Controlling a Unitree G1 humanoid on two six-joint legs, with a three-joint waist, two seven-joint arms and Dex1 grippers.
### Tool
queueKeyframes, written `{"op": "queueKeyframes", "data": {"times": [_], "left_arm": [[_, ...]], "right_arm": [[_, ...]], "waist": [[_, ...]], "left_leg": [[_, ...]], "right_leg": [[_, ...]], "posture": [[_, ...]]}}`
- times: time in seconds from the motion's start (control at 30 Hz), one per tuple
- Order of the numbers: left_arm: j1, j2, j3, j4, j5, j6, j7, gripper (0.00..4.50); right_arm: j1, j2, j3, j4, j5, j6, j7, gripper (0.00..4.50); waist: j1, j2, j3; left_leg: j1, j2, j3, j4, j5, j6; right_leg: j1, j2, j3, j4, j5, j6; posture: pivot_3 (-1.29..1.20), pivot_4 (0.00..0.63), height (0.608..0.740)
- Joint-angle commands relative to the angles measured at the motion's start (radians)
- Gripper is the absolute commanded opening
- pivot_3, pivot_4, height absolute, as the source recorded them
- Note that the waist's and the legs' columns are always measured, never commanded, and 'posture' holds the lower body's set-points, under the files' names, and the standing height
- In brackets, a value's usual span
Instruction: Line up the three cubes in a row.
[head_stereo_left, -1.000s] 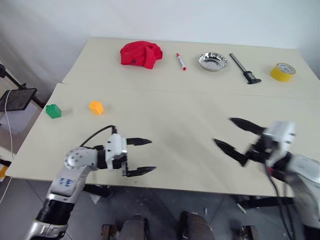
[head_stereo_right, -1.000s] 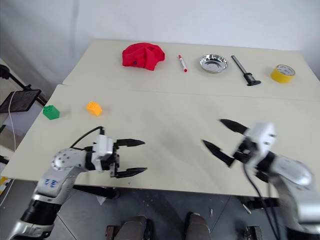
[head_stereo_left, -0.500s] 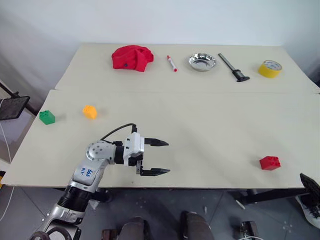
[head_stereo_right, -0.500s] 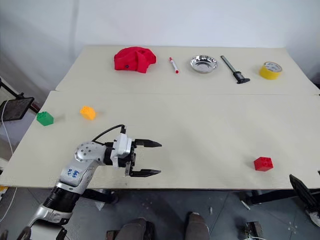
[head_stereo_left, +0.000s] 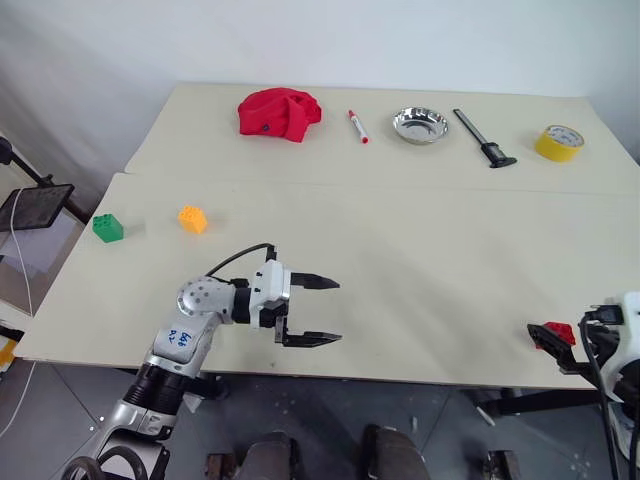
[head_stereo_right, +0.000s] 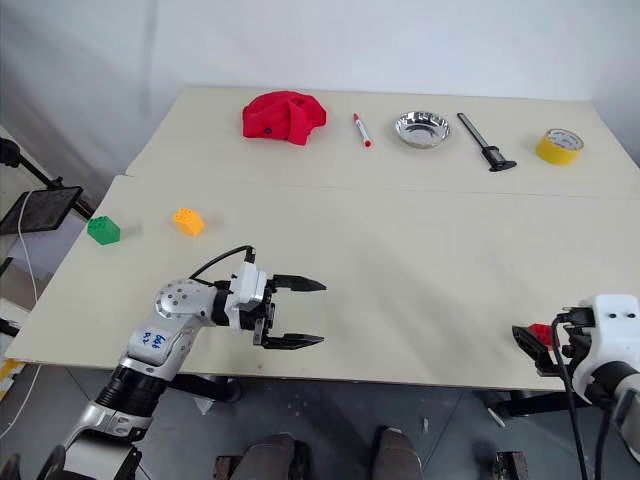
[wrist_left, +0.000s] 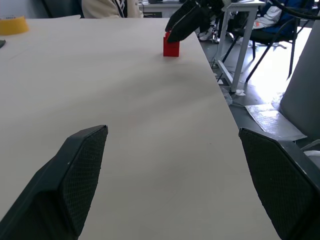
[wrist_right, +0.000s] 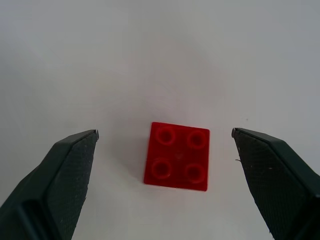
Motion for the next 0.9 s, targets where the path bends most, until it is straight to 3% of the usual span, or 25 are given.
{"op": "queueKeyframes", "data": {"times": [0.03,0.13,0.37,0.47,0.6,0.67,0.8,0.9], "left_arm": [[0.003,0.01,0.016,-0.043,-0.002,-0.005,0.004,4.47],[-0.001,0.016,0.02,-0.042,-0.001,-0.008,0.007,4.5],[0.009,0.032,0.039,-0.046,0.002,-0.01,0.03,4.5],[0.029,0.041,0.047,-0.061,0.003,-0.005,0.043,4.5],[0.068,0.06,0.066,-0.074,0.005,0.003,0.065,4.5],[0.083,0.067,0.074,-0.075,0.006,0.005,0.075,4.5],[0.125,0.093,0.094,-0.09,0.018,0.002,0.095,4.5],[0.158,0.104,0.112,-0.124,0.016,0.01,0.117,4.5]], "right_arm": [[-0.003,0.018,0.022,0.016,-0.056,-0.018,0.006,4.5],[-0.012,0.034,0.043,0.026,-0.08,-0.033,0.02,3.9],[-0.099,0.016,0.104,0.055,-0.117,-0.105,0.123,1.5],[-0.168,-0.037,0.163,0.079,-0.125,-0.162,0.254,1.5],[-0.413,-0.16,0.442,0.164,-0.232,-0.468,0.692,1.5],[-0.562,-0.185,0.585,0.265,-0.309,-0.539,0.82,1.5],[-0.924,-0.136,0.907,0.573,-0.549,-0.62,1.023,1.5],[-1.059,-0.066,1.015,0.751,-0.656,-0.715,1.094,1.5]], "waist": [[-0.002,0.0,0.0],[-0.005,0.0,0.0],[-0.007,0.0,0.0],[-0.007,0.0,0.0],[-0.023,0.0,0.0],[-0.034,-0.001,0.001],[-0.034,-0.003,0.002],[-0.031,-0.003,0.002]], "left_leg": [[0.0,0.0,0.0,0.0,0.0,0.0],[0.0,0.0,0.001,0.0,0.0,0.0],[0.0,0.0,0.001,0.0,0.0,0.0],[0.001,0.0,0.001,0.0,0.0,0.0],[0.001,0.001,0.002,0.0,0.0,0.001],[0.002,0.001,0.002,0.0,0.0,0.0],[0.002,0.001,0.001,0.0,0.0,0.0],[-0.002,0.001,0.0,0.0,0.0,0.0]], "right_leg": [[0.0,0.0,0.0,0.0,0.0,0.0],[0.0,0.0,0.0,0.0,0.0,0.001],[0.0,0.0,0.0,-0.001,0.001,0.001],[0.0,0.0,0.0,0.0,0.001,0.001],[0.0,0.001,0.0,-0.001,0.001,0.002],[0.0,0.001,0.0,-0.001,0.001,0.002],[0.0,0.0,-0.001,-0.001,0.001,0.002],[-0.002,0.0,-0.003,-0.001,0.001,0.002]], "posture": [[0.0,0.15,0.74],[0.0,0.15,0.74],[0.0,0.15,0.74],[0.0,0.15,0.74],[0.0,0.15,0.74],[0.0,0.15,0.74],[0.0,0.15,0.74],[0.0,0.15,0.74]]}}
